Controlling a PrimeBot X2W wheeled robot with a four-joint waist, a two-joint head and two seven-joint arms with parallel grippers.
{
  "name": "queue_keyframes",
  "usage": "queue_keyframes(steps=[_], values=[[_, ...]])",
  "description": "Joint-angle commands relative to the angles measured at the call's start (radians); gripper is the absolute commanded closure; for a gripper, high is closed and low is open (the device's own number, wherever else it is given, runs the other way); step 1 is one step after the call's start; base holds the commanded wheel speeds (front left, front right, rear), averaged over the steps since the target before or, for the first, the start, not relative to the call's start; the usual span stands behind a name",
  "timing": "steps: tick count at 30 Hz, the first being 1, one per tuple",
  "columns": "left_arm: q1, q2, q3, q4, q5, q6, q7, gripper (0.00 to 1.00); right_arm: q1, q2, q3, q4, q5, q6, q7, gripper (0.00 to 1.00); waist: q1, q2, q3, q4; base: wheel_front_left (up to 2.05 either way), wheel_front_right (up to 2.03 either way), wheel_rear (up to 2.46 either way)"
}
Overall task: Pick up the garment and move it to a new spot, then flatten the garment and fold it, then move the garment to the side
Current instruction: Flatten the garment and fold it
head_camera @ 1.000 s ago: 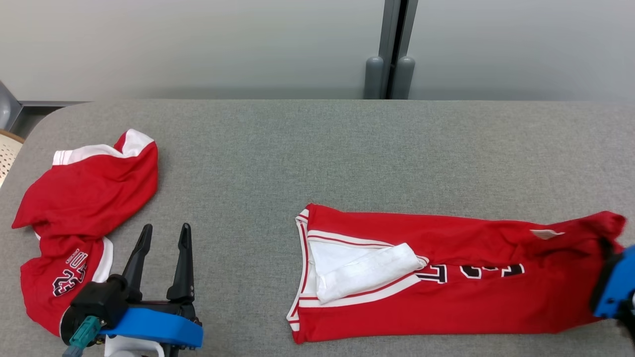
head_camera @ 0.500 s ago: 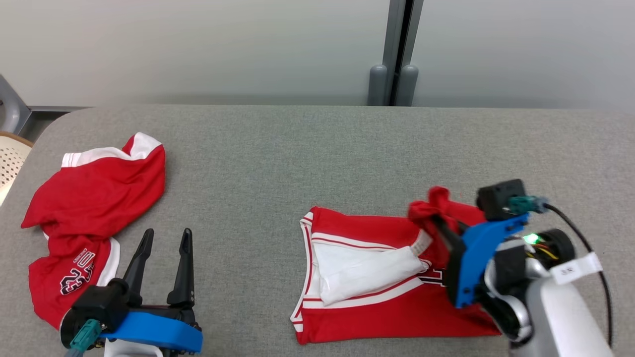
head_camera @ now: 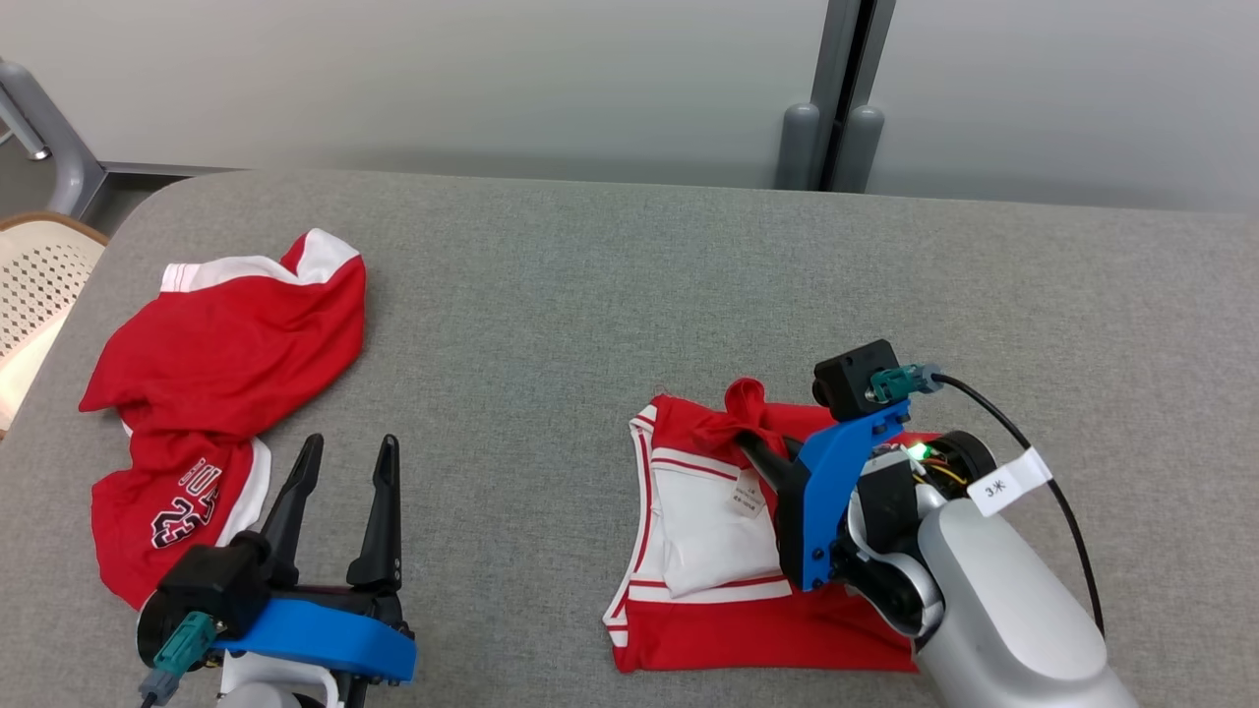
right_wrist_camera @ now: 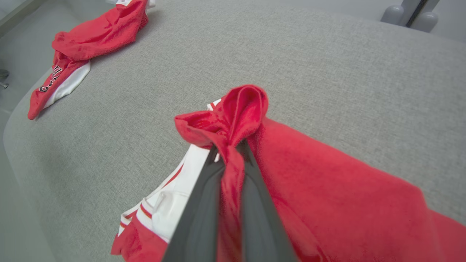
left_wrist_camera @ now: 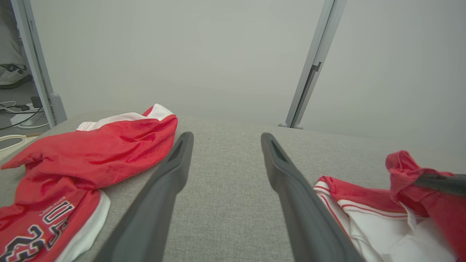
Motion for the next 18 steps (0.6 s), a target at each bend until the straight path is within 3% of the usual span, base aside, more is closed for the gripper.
queue_keyframes(steps=[1,10,11,12,13,18], values=[[-0.012,0.004,0.002,0.004,-0.001,-0.004,-0.003,0.00,-0.034,-0.001,0.012,0.030,0.016,0.000,-0.020,1.00,0.0000,-0.0001,0.002,0.002,0.00,0.00,0.00],[-0.020,-0.004,-0.006,0.014,-0.001,-0.002,-0.006,0.00,-0.121,-0.001,0.096,0.206,0.098,0.000,-0.090,1.00,0.0000,-0.0001,0.001,0.008,0.00,0.00,0.00],[-0.019,-0.005,-0.007,0.016,0.000,-0.002,-0.006,0.00,-0.127,0.000,0.109,0.227,0.108,0.000,-0.092,0.87,0.0000,-0.0001,0.000,0.009,0.00,0.00,0.00],[-0.017,-0.005,-0.009,0.018,0.000,-0.002,-0.006,0.00,-0.132,0.000,0.121,0.240,0.121,0.000,-0.100,0.62,0.0000,-0.0001,-0.002,0.011,0.00,0.00,0.00],[-0.015,-0.005,-0.010,0.019,-0.001,-0.002,-0.006,0.00,-0.136,0.000,0.132,0.251,0.141,0.000,-0.104,0.00,0.0000,-0.0001,-0.003,0.011,0.00,0.00,0.00],[-0.002,-0.002,-0.002,0.023,-0.007,-0.001,-0.006,0.00,-0.150,0.000,0.177,0.237,0.279,0.000,-0.151,0.00,0.0000,-0.0001,-0.010,0.007,0.00,0.00,0.00]])
